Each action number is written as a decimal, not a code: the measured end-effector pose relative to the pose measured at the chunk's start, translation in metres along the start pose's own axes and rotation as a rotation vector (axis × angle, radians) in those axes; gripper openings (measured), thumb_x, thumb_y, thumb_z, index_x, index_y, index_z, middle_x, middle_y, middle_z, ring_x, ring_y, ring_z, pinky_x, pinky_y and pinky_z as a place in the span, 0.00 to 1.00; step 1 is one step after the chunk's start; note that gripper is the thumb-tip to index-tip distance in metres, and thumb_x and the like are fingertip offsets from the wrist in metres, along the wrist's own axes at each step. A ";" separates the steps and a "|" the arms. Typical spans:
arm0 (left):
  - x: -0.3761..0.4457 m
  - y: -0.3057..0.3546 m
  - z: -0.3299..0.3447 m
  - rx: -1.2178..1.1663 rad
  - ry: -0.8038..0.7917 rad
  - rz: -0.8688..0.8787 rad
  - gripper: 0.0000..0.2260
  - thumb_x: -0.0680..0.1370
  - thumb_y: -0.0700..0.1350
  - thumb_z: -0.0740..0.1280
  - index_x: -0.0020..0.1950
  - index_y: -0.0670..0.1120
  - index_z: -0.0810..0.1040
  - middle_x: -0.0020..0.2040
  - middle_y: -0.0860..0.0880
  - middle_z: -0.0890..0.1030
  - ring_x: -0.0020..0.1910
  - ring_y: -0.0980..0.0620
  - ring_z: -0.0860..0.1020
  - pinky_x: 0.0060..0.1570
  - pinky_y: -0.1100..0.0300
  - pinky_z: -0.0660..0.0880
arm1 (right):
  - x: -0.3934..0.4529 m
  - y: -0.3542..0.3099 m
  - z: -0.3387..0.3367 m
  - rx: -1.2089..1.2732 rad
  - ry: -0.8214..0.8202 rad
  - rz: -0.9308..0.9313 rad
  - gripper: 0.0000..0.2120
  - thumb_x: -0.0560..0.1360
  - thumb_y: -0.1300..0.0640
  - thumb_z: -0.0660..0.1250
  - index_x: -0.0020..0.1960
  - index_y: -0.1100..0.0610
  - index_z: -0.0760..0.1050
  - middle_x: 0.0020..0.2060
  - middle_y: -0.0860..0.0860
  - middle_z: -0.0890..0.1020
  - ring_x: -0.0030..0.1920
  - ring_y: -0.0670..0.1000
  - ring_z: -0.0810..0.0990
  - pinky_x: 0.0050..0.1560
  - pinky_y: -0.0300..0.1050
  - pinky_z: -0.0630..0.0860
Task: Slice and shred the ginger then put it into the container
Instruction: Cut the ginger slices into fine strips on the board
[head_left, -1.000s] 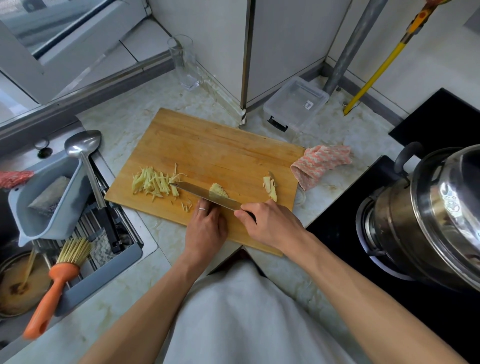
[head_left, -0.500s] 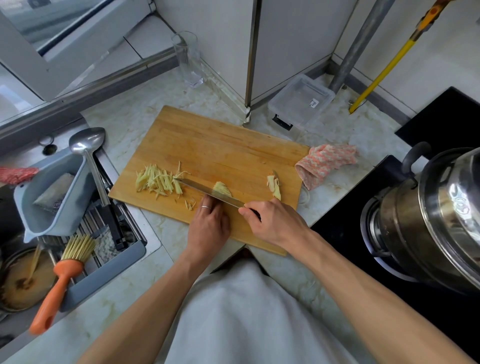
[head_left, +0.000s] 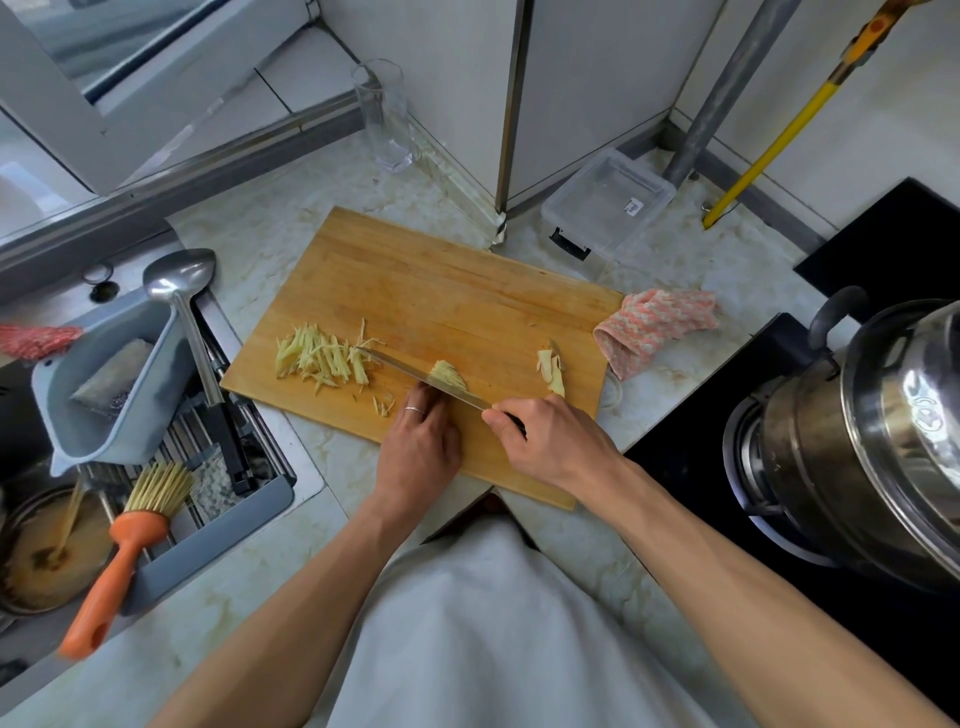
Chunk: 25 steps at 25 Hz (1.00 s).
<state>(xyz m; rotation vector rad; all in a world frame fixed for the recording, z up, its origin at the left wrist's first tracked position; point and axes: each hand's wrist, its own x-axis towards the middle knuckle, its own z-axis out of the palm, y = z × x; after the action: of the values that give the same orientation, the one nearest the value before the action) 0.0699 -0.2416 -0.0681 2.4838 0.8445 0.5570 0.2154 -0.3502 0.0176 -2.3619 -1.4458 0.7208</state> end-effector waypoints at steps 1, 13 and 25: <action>0.000 0.000 0.000 -0.002 -0.015 -0.005 0.17 0.74 0.38 0.58 0.59 0.35 0.78 0.58 0.39 0.76 0.55 0.37 0.78 0.52 0.48 0.78 | 0.001 0.001 0.000 0.007 0.004 0.000 0.22 0.83 0.40 0.54 0.51 0.54 0.79 0.37 0.55 0.83 0.40 0.62 0.80 0.38 0.54 0.79; -0.003 -0.003 0.003 -0.017 -0.030 -0.012 0.18 0.76 0.40 0.57 0.60 0.36 0.79 0.59 0.40 0.76 0.57 0.38 0.78 0.54 0.49 0.78 | 0.000 0.002 0.004 0.034 0.008 -0.014 0.22 0.82 0.39 0.55 0.53 0.56 0.79 0.38 0.56 0.83 0.40 0.62 0.80 0.40 0.55 0.79; -0.003 -0.006 0.006 -0.011 -0.034 -0.025 0.19 0.75 0.41 0.58 0.62 0.35 0.78 0.61 0.39 0.75 0.59 0.39 0.77 0.58 0.49 0.78 | 0.002 -0.004 0.001 -0.007 0.006 -0.023 0.22 0.83 0.40 0.55 0.45 0.55 0.75 0.32 0.54 0.78 0.36 0.62 0.75 0.34 0.53 0.74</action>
<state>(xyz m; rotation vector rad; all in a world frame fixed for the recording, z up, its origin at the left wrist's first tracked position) 0.0681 -0.2412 -0.0767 2.4620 0.8561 0.5077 0.2128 -0.3467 0.0183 -2.3469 -1.4726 0.7028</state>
